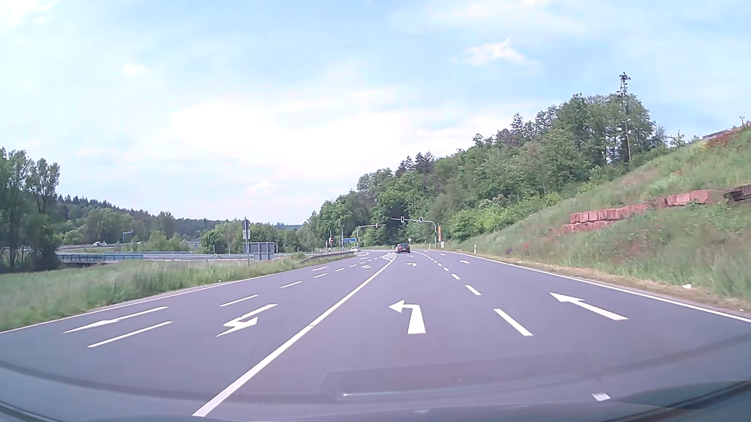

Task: Follow the waypoints while adhering to traffic rules and regulations

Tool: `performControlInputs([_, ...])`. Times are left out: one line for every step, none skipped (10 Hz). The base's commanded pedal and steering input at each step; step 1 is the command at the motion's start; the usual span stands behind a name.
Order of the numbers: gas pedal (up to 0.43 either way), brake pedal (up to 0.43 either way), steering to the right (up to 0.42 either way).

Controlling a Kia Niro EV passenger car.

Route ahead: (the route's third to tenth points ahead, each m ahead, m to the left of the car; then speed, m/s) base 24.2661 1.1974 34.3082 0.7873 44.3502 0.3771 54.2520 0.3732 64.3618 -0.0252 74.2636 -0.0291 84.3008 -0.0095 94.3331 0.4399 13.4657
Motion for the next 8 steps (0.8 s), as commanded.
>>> performControlInputs([0.059,0.000,0.009])
performControlInputs([0.047,0.000,0.009])
performControlInputs([0.047,0.000,0.008])
performControlInputs([0.047,0.000,0.007])
performControlInputs([0.059,0.000,0.006])
performControlInputs([0.059,0.000,0.005])
performControlInputs([0.067,0.000,0.005])
performControlInputs([0.067,0.000,0.005])
